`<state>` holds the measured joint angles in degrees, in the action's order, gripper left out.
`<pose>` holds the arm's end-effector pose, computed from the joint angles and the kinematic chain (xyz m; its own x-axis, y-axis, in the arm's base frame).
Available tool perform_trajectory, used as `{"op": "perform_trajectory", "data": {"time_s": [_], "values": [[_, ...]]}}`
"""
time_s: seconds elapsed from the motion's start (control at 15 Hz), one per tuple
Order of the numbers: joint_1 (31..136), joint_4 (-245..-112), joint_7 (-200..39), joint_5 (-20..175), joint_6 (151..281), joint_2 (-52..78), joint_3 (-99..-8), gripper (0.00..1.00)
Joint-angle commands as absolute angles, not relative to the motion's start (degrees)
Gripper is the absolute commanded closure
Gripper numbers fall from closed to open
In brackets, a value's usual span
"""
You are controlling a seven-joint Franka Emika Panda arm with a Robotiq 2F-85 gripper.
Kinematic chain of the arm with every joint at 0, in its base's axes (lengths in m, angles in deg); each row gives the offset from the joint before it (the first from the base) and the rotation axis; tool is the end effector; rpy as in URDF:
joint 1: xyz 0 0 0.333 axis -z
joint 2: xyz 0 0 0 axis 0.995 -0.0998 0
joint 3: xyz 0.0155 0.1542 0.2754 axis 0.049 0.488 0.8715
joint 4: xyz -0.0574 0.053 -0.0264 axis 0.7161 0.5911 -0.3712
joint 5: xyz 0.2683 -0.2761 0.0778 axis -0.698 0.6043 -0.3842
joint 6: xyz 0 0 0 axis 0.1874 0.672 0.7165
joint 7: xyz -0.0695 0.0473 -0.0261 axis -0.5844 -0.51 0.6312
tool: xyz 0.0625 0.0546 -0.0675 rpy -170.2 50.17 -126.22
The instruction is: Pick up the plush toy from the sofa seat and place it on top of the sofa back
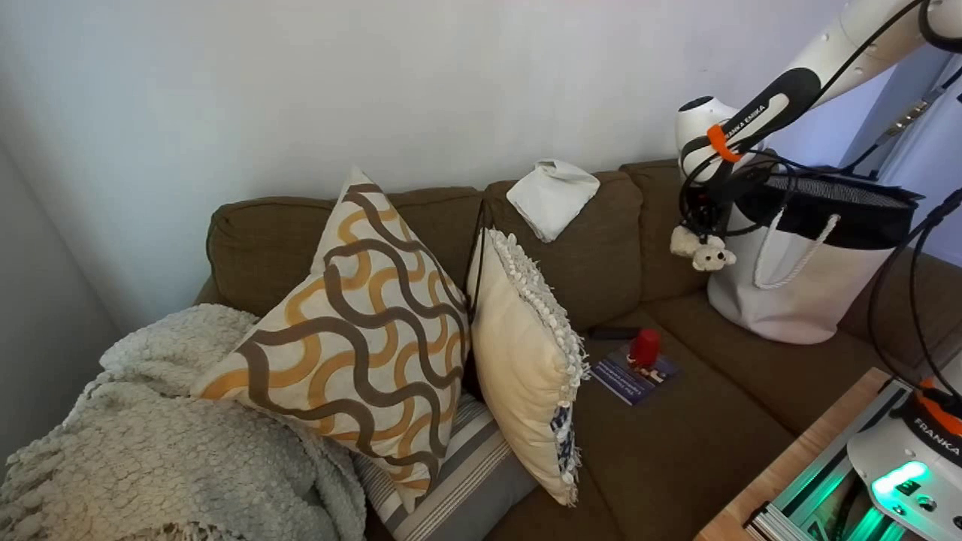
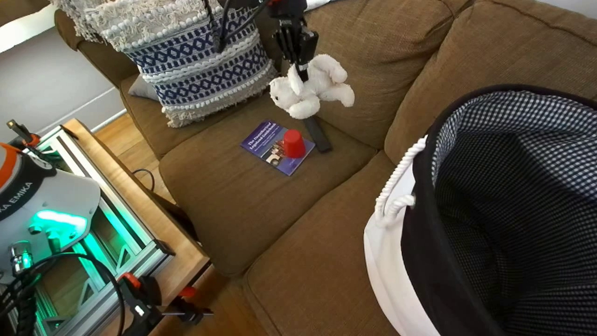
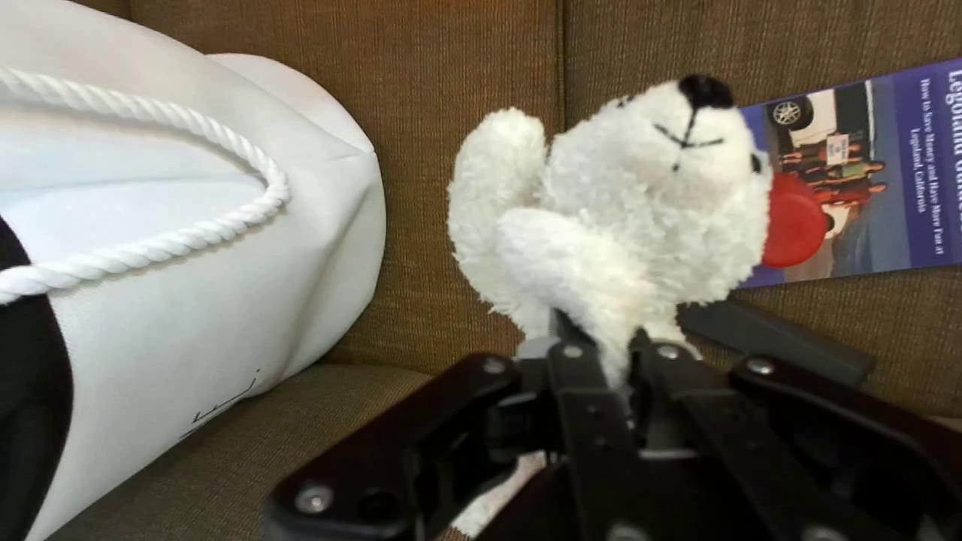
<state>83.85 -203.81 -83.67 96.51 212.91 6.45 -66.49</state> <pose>0.5497 -0.1740 0.2372 0.9714 -0.1737 -0.1619 -0.1029 -0.9226 0.3719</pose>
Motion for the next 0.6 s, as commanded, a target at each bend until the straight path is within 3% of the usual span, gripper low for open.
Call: {"op": "perform_trajectory", "data": {"time_s": [0.0, 0.27, 0.53], "values": [[85.6, -203.9, -84.2, 97.4, 212.5, 6.7, -64.6, 0.97], [81.6, -202.6, -94.3, 111.4, 207.0, 14.9, -68.7, 0.97], [84.1, -197.9, -97.1, 125.6, 204.5, 20.8, -66.0, 0.97]]}}
